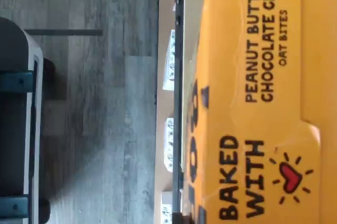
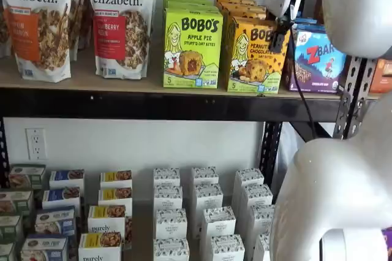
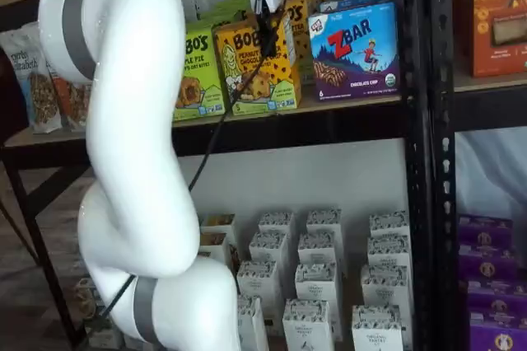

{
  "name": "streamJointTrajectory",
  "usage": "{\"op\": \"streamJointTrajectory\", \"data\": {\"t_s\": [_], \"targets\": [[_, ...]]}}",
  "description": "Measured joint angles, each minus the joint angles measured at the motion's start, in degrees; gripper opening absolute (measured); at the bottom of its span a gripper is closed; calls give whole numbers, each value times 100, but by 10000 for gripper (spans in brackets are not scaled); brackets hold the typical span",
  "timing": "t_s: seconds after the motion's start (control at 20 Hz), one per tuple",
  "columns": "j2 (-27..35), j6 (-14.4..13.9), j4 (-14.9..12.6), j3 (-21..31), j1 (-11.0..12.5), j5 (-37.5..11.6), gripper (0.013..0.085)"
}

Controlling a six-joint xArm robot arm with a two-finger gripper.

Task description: Pick up the orange box on the top shelf, the fifth box from the left

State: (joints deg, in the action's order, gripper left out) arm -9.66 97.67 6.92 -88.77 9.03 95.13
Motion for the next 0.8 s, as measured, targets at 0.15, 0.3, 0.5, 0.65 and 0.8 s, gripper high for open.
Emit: {"op": "streamJointTrajectory", "data": {"t_s": [0.15,0.3,0.5,0.65,0.8], "targets": [[-6,11,12,15,12,-31,490],[0,19,19,5,21,-29,490],[10,35,55,-12,44,-21,410],[11,39,93,-21,55,-16,370],[18,36,129,-46,59,10,290]]}}
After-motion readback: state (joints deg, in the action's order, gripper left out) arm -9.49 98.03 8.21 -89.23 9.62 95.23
